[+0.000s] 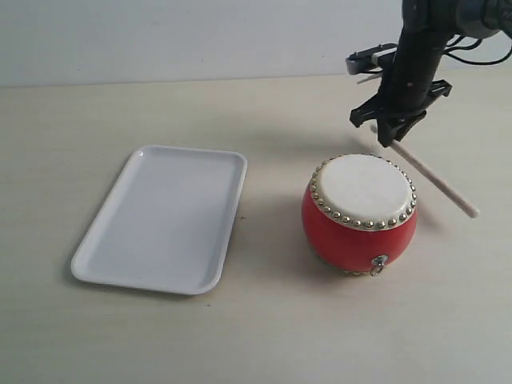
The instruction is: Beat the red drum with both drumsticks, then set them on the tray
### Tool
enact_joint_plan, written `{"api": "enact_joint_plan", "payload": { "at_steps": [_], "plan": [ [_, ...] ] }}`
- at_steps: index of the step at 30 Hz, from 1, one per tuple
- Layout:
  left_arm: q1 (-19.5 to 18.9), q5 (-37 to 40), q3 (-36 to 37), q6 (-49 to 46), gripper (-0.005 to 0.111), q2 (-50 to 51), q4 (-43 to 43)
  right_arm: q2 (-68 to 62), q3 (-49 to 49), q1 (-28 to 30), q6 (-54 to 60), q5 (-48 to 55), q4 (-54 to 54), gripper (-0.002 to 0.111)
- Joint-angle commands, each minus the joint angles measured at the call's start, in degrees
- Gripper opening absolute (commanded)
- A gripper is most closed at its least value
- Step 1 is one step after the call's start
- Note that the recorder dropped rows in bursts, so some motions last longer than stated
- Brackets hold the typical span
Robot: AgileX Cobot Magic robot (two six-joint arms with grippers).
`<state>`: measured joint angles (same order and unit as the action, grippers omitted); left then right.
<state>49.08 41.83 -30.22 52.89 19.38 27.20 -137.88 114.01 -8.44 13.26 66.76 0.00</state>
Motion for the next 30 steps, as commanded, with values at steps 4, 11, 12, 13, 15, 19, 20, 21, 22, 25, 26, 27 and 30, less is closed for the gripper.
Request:
{"api": "enact_joint_plan", "payload": {
  "at_steps": [4, 11, 12, 13, 15, 19, 20, 21, 22, 25, 26, 27, 30],
  "plan": [
    [-0.14, -0.42, 0.21, 2.02, 0.000, 0.01, 2.92, 3.15, -6.61, 1.08, -4.18, -9.00, 3.77, 0.000],
    [-0.14, -0.42, 0.21, 2.48, 0.000, 0.01, 4.10, 4.11, -8.71, 1.19, -5.95, -13.56, 2.23, 0.000],
    [-0.14, -0.42, 0.21, 2.48, 0.000, 0.01, 4.15, 3.87, -8.71, 1.19, -5.95, -13.43, 2.23, 0.000],
    [-0.14, -0.42, 0.21, 2.48, 0.000, 0.01, 4.15, 3.87, -8.71, 1.19, -5.95, -13.43, 2.23, 0.000],
    [-0.14, -0.42, 0.21, 2.61, 0.000, 0.01, 4.13, 3.87, -8.71, 1.19, -5.95, -13.54, 1.45, 0.000],
    [-0.14, -0.42, 0.21, 2.62, 0.000, 0.01, 4.81, 3.87, -8.71, 1.19, -5.95, -13.79, 0.90, 0.000],
    [-0.14, -0.42, 0.21, 2.62, 0.000, 0.01, 4.95, 3.87, -8.71, 1.19, -5.95, -14.15, 0.66, 0.000],
    [-0.14, -0.42, 0.21, 2.62, 0.000, 0.01, 4.95, 3.87, -8.71, 1.19, -5.95, -14.38, 0.00, 0.000],
    [-0.14, -0.42, 0.21, 2.62, 0.000, 0.01, 4.95, 3.87, -8.71, 1.19, -5.95, -14.40, -0.66, 0.000],
    [-0.14, -0.42, 0.21, 2.62, 0.000, 0.01, 5.40, 3.87, -8.71, 1.19, -5.95, -14.80, -3.04, 0.000],
    [-0.14, -0.42, 0.21, 2.62, 0.000, 0.01, 5.40, 3.87, -8.71, 1.19, -5.95, -14.80, -3.17, 0.000],
    [-0.14, -0.42, 0.21, 2.62, 0.000, 0.01, 5.40, 3.87, -8.71, 1.19, -5.95, -14.80, -3.18, 0.000],
    [-0.14, -0.42, 0.21, 2.62, 0.000, 0.01, 5.51, 3.76, -8.71, 1.19, -5.95, -14.80, -3.18, 0.004]
  ]
}}
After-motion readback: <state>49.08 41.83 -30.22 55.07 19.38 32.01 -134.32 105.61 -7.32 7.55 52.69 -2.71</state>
